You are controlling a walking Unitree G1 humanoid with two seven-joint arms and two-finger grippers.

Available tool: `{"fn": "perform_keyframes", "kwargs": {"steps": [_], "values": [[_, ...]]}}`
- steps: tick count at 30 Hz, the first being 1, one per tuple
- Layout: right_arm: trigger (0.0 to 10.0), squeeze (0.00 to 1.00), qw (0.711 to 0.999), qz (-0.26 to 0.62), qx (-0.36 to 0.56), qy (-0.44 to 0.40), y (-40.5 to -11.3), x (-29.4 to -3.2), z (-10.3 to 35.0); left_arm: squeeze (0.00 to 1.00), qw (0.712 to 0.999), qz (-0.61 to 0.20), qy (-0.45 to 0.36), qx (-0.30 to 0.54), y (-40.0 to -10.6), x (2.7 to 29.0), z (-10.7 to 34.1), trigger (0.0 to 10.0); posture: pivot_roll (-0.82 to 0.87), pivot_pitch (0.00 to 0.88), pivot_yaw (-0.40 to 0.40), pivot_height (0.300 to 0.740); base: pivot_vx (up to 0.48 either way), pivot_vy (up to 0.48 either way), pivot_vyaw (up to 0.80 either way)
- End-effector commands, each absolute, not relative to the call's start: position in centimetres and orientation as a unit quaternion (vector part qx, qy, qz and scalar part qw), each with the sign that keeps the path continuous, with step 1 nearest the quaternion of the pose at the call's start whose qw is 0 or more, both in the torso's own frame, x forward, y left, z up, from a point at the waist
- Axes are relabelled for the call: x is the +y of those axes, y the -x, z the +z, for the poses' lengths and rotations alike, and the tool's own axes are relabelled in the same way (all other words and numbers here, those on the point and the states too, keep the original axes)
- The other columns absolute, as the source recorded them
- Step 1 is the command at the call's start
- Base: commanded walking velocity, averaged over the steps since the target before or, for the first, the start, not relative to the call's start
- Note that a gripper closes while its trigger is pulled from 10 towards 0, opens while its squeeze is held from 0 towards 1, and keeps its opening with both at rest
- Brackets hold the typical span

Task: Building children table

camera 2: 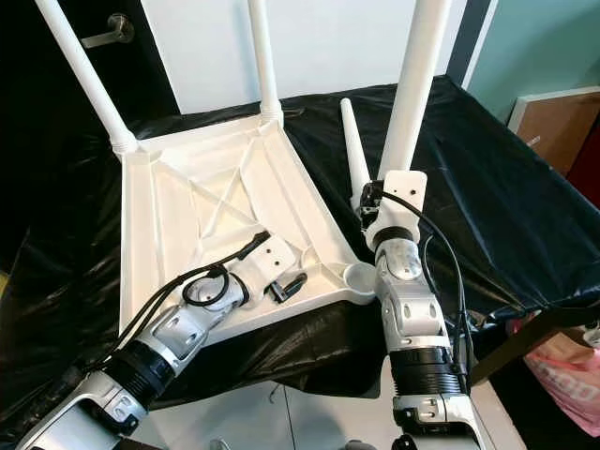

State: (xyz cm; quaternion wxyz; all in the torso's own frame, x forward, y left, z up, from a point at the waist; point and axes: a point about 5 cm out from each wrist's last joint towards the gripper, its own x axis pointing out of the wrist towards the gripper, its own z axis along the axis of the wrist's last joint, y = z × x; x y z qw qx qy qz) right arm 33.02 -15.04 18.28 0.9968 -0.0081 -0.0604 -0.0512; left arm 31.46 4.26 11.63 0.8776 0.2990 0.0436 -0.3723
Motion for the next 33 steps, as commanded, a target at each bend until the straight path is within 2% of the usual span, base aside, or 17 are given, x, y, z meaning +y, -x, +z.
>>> {"fn": "perform_keyframes", "kwargs": {"steps": [1, 7, 10, 16, 21, 24, 27, 28, 29, 32, 33], "values": [[10.0, 0.0, 0.997, -0.046, -0.06, 0.011, -33.3, -14.9, 18.5, 0.0, 0.889, -0.313, -0.332, 0.038, -32.4, 5.3, 11.5, 10.0, -0.2, 0.042, 0.011, 0.74, 0.0, 0.0, 0.0], [10.0, 0.0, 0.997, -0.041, -0.061, 0.011, -33.4, -14.7, 18.7, 0.0, 0.893, -0.258, -0.369, 0.024, -33.7, 5.9, 11.9, 10.0, -0.2, 0.043, 0.003, 0.74, 0.0, 0.0, 0.0], [10.0, 0.0, 0.998, -0.029, -0.06, 0.01, -33.5, -14.3, 18.7, 0.0, 0.899, -0.211, -0.383, 0.013, -35.4, 6.8, 13.2, 10.0, -0.19, 0.048, -0.009, 0.74, 0.0, 0.0, 0.0], [10.0, 0.0, 0.998, -0.015, -0.056, 0.011, -33.6, -13.8, 18.6, 0.0, 0.895, -0.173, -0.412, -0.001, -37.1, 8.4, 14.7, 10.0, -0.19, 0.055, -0.017, 0.74, 0.0, 0.0, 0.0], [10.0, 0.0, 0.998, -0.007, -0.06, 0.013, -33.7, -13.6, 18.6, 0.0, 0.894, -0.17, -0.415, -0.001, -37.4, 9.3, 15.0, 10.0, -0.19, 0.06, -0.018, 0.74, 0.0, 0.0, 0.0], [10.0, 0.0, 0.998, -0.006, -0.063, 0.01, -33.7, -13.4, 18.5, 0.0, 0.895, -0.206, -0.396, 0.0, -37.0, 9.0, 15.0, 10.0, -0.18, 0.063, -0.016, 0.74, 0.0, 0.0, 0.0], [10.0, 0.0, 0.998, 0.006, -0.058, 0.012, -33.7, -13.2, 18.1, 0.0, 0.904, -0.302, -0.302, 0.002, -35.5, 7.2, 14.8, 10.0, -0.18, 0.065, -0.012, 0.74, 0.0, 0.0, 0.0], [10.0, 0.0, 0.998, 0.013, -0.057, 0.011, -33.7, -13.2, 18.0, 0.0, 0.902, -0.335, -0.274, 0.001, -34.9, 6.6, 14.8, 10.0, -0.18, 0.065, -0.012, 0.74, 0.0, 0.0, 0.0], [10.0, 0.0, 0.998, 0.013, -0.057, 0.011, -33.7, -13.2, 18.0, 0.0, 0.902, -0.335, -0.274, 0.001, -34.9, 6.6, 14.8, 10.0, -0.18, 0.065, -0.012, 0.74, 0.0, 0.0, 0.0], [10.0, 0.0, 0.998, 0.029, -0.062, 0.012, -34.1, -13.0, 17.8, 0.0, 0.882, -0.417, -0.221, 0.008, -32.9, 5.1, 14.0, 10.0, -0.17, 0.064, -0.012, 0.74, 0.0, 0.0, 0.0], [10.0, 0.0, 0.998, 0.029, -0.062, 0.012, -34.1, -13.0, 17.8, 0.0, 0.882, -0.417, -0.221, 0.008, -32.9, 5.1, 14.0, 10.0, -0.17, 0.064, -0.012, 0.74, 0.0, 0.0, 0.0]]}}
